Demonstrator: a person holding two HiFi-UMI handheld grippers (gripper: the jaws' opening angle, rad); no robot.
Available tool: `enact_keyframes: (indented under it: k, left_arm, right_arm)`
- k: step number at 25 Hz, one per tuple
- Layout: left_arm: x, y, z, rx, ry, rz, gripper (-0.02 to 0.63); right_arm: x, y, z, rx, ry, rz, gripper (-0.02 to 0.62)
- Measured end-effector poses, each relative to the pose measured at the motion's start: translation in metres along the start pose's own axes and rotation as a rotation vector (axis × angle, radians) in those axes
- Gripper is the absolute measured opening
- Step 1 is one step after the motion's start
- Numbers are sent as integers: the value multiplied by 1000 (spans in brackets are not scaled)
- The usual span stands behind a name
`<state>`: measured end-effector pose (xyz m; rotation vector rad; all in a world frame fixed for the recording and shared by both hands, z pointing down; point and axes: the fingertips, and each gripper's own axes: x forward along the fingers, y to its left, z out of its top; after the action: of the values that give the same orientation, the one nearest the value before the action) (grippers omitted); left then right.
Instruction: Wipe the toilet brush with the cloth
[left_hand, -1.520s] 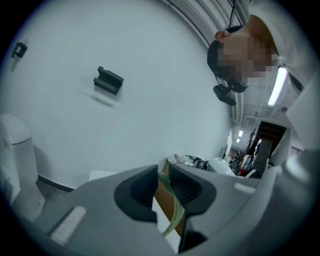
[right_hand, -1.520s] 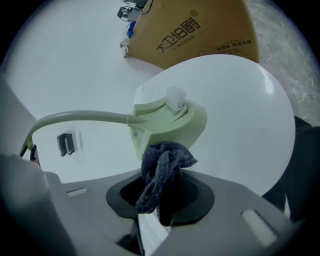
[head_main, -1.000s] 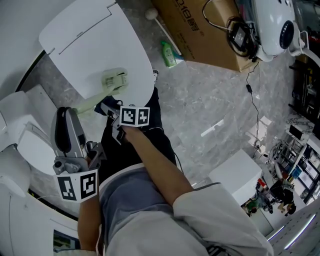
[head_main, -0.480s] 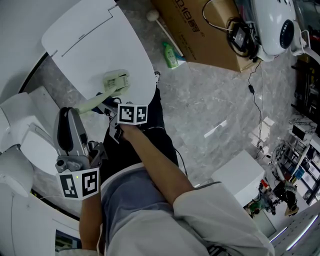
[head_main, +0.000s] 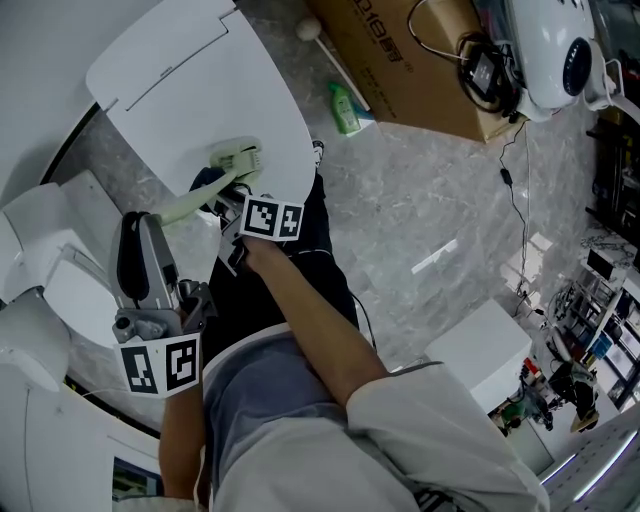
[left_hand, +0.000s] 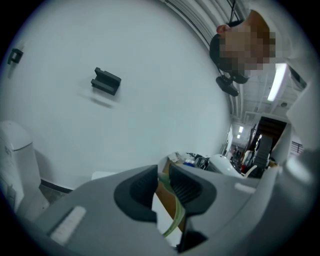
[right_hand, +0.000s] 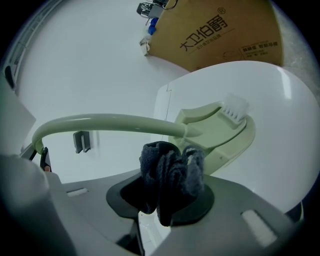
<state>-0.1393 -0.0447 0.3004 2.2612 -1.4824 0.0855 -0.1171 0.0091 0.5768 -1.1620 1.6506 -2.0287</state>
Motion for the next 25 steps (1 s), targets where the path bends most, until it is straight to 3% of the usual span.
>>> enact_keyframes:
  k: [11, 25]
  left_arm:
    - [0, 2, 1, -2, -10, 3, 0]
    - [2, 1, 1, -6, -11, 9, 0]
  right_arm:
    - [-8, -16, -19, 23, 62, -59, 97]
    - [-31, -25, -27, -48, 179, -90, 97]
